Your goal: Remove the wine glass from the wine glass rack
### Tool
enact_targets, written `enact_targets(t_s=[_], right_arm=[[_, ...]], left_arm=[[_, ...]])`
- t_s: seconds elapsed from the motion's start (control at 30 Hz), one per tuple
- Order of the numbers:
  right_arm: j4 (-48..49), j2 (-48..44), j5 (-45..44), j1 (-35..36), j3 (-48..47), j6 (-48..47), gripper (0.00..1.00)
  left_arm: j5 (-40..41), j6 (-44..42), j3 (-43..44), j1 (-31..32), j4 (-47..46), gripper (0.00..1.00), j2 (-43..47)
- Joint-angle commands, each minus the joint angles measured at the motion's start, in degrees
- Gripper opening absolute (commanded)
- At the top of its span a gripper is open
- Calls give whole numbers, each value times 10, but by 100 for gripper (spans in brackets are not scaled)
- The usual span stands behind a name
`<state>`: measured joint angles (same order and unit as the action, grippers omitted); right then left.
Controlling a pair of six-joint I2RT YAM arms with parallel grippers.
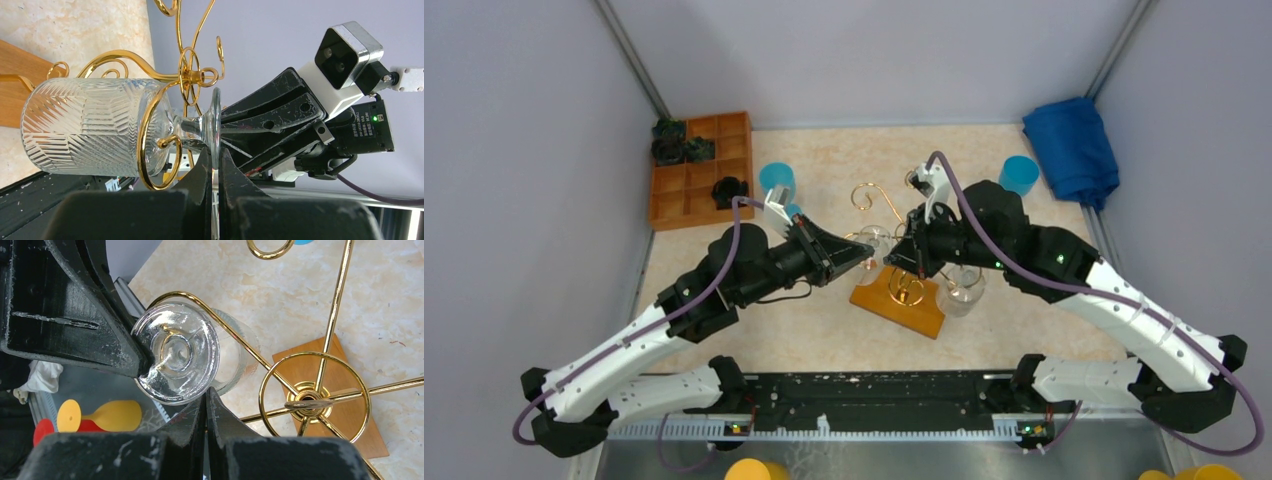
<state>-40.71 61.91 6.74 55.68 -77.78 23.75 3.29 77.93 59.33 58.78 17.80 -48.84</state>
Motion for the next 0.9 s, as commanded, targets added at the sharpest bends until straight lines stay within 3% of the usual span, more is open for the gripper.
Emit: enact_targets(t_s=[0.0, 0.53, 0.87], right_arm=[[50, 20, -12, -3, -4, 3, 0], [53, 30, -13, -4, -5, 4, 0], [51, 36, -13, -5, -9, 4, 0]], left_arm=[[-83, 28, 14, 28, -52, 0, 8], [-72, 21, 11, 28, -49, 0, 17], [-44, 30, -2, 27, 5, 0, 60]])
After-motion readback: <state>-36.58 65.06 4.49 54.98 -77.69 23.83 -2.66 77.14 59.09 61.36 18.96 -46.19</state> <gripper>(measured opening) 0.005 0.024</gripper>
